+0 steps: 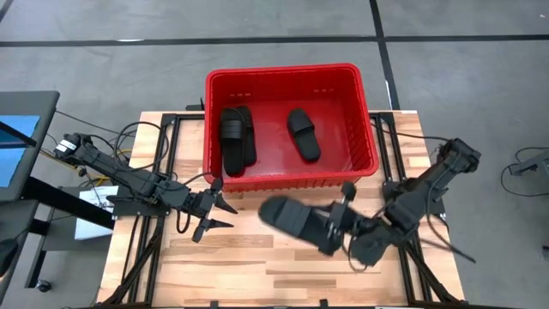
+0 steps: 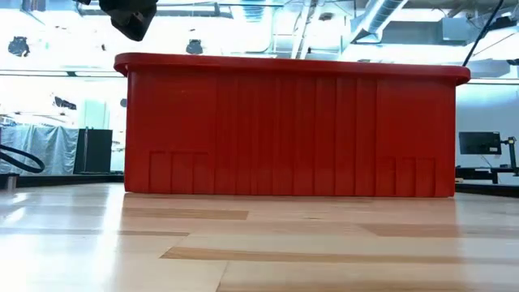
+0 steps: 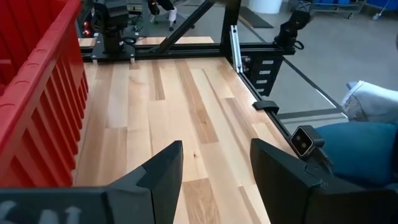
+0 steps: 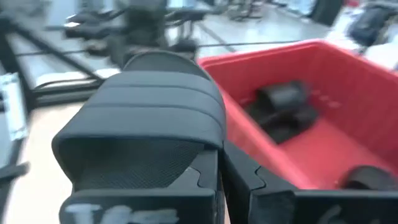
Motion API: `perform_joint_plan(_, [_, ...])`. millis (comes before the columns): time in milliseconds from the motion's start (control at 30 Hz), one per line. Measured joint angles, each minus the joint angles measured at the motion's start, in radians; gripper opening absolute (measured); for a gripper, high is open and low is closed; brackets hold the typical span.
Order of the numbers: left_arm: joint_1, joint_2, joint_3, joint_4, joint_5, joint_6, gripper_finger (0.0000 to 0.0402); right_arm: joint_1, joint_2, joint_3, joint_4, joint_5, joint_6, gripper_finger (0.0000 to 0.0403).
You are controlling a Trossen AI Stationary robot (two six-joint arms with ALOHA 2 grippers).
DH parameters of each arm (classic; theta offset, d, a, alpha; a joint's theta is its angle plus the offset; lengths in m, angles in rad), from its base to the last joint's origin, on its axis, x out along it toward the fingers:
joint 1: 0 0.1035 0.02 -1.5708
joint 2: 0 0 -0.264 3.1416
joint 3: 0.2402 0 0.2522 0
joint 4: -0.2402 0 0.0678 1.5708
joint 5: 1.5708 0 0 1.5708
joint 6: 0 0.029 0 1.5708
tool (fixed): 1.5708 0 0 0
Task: Pick and place slides into bin
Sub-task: Put the black slides into the red bin
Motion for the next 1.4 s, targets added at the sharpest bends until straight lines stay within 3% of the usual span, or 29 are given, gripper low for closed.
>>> perform_joint_plan(200, [0.000, 0.000, 0.000, 0.000, -0.001, 0.007, 0.0178, -0.119, -0.104, 0.000, -0.104, 0.044, -0.021, 0.0000])
perform_joint_plan(367, [0.000, 0.000, 0.000, 0.000, -0.001, 0.006, 0.0178, -0.291, -0.167, 0.000, -0.114, 0.023, -0.086, 0.0000])
perform_joint_plan(633, [0.000, 0.000, 0.000, 0.000, -0.002, 0.015, 0.0178, -0.665, -0.227, 0.000, -0.114, -0.148, -0.146, 0.0000])
perform_joint_plan(900, [0.000, 0.000, 0.000, 0.000, -0.003, 0.017, 0.0178, -0.995, -0.180, 0.000, -0.106, -0.337, -0.131, 0.0000])
perform_joint_plan(1067, [0.000, 0.000, 0.000, 0.000, -0.003, 0.018, 0.0178, -1.082, -0.090, 0.000, -0.107, -0.404, -0.103, 0.0000])
perform_joint_plan(1400, [0.000, 0.000, 0.000, 0.000, -0.003, 0.018, 0.0178, -1.118, 0.102, 0.000, -0.105, -0.460, -0.064, 0.0000])
